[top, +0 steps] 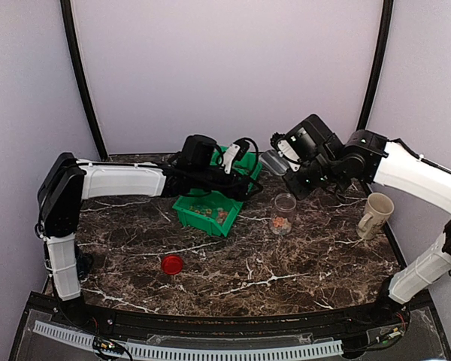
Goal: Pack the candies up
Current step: Move the packing bottle to the center of the board, then hold the storage box at the center of the board.
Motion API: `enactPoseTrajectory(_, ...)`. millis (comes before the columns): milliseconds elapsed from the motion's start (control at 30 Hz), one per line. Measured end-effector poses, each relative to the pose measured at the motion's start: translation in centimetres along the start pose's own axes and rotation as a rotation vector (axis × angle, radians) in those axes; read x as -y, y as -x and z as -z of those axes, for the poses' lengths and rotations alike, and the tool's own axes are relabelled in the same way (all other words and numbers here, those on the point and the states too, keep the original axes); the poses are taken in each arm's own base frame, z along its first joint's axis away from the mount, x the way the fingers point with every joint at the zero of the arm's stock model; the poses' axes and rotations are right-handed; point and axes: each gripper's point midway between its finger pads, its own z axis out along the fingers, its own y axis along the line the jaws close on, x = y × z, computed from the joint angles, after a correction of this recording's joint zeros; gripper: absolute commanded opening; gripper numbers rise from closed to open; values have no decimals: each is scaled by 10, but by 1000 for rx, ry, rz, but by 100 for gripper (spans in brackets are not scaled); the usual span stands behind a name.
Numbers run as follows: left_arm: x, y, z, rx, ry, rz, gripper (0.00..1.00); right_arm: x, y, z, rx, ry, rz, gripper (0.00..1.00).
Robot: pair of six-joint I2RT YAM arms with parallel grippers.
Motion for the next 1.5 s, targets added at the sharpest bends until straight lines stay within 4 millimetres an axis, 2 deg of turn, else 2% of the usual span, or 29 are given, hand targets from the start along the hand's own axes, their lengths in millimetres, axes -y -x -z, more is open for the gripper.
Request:
enactPoseTrajectory(100,-22,22,29,43,81,12,86,-10,1,-10,-24,24,26,0)
enactPoseTrajectory(233,-62,24,62,50,202,57,88,-25,6,-20,-56,73,62,0)
enactPoseTrajectory(333,-95,9,80,17,305,105,89,-34,16,-25,-59,103,83,0)
enactPoseTrajectory(533,-138,-33,99,-79,443,189,88,-54,22,-43,-111,142,162,0)
enactPoseTrajectory(667,-160,-56,113,-124,510,246,87,-70,15,-56,-160,162,220,0)
enactPoseTrajectory(800,-177,-67,124,-141,563,272,83,-82,11,-60,-187,187,264,0)
enactPoseTrajectory(933,-187,-75,126,-156,589,280,76,-90,17,-61,-188,207,292,0)
enactPoseTrajectory(1000,-193,-85,123,-181,598,283,74,-94,20,-64,-189,217,305,0)
enactPoseTrajectory(1133,-202,-109,116,-240,608,289,62,-102,19,-73,-214,230,337,0)
enactPoseTrajectory(1233,-206,-119,114,-263,608,288,50,-107,13,-82,-243,239,367,0)
enactPoseTrajectory(1333,-206,-118,113,-259,601,281,35,-111,7,-90,-272,241,394,0)
enactPoseTrajectory(1500,-204,-116,110,-247,570,275,15,-117,4,-101,-304,245,430,0)
